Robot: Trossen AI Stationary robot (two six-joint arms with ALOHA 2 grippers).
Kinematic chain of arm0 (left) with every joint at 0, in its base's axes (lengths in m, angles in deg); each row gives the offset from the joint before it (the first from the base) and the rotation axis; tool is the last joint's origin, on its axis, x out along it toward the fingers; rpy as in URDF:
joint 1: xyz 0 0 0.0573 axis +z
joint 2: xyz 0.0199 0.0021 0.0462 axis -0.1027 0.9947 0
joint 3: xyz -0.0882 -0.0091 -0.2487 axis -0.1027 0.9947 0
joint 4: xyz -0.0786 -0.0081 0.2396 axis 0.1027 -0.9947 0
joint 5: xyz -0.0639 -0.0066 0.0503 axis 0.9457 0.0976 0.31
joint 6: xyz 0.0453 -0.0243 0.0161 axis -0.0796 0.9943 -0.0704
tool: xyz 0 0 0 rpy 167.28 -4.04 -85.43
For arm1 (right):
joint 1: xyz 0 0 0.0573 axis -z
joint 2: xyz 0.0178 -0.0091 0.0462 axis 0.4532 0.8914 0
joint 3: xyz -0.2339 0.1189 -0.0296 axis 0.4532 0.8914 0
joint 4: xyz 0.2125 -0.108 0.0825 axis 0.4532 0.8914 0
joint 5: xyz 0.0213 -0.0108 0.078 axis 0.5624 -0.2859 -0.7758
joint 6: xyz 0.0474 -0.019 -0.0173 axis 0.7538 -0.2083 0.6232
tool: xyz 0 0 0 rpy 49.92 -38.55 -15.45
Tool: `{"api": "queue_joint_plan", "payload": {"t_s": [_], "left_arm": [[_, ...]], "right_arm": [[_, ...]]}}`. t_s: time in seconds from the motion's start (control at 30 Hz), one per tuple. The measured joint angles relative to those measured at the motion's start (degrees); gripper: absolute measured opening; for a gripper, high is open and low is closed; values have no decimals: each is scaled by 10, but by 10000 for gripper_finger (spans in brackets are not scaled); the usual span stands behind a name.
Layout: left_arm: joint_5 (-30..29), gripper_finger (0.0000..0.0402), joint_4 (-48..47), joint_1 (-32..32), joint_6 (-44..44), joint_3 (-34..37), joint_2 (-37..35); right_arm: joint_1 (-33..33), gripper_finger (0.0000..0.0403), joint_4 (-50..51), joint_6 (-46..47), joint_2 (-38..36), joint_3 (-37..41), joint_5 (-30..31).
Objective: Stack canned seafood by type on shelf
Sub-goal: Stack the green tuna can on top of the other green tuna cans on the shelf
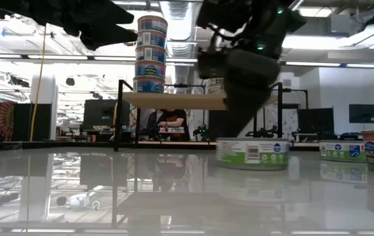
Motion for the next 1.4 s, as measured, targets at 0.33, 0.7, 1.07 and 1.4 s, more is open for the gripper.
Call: {"api": "queue_joint_plan", "payload": {"t_s": [0.33, 0.7, 1.07, 1.4], "left_arm": [[79, 288, -76, 27, 87, -57, 90], [129, 288, -158, 82, 140, -287, 348], [250, 288, -233, 156, 310, -444, 502], [237, 200, -378, 161, 328, -583, 593]], "right_arm": [[-29, 260, 0, 62, -177, 99, 117], [-90, 260, 23, 154, -283, 197, 184], [-188, 260, 69, 160, -349, 247, 285], [-251, 260, 28, 177, -386, 300, 306]]}}
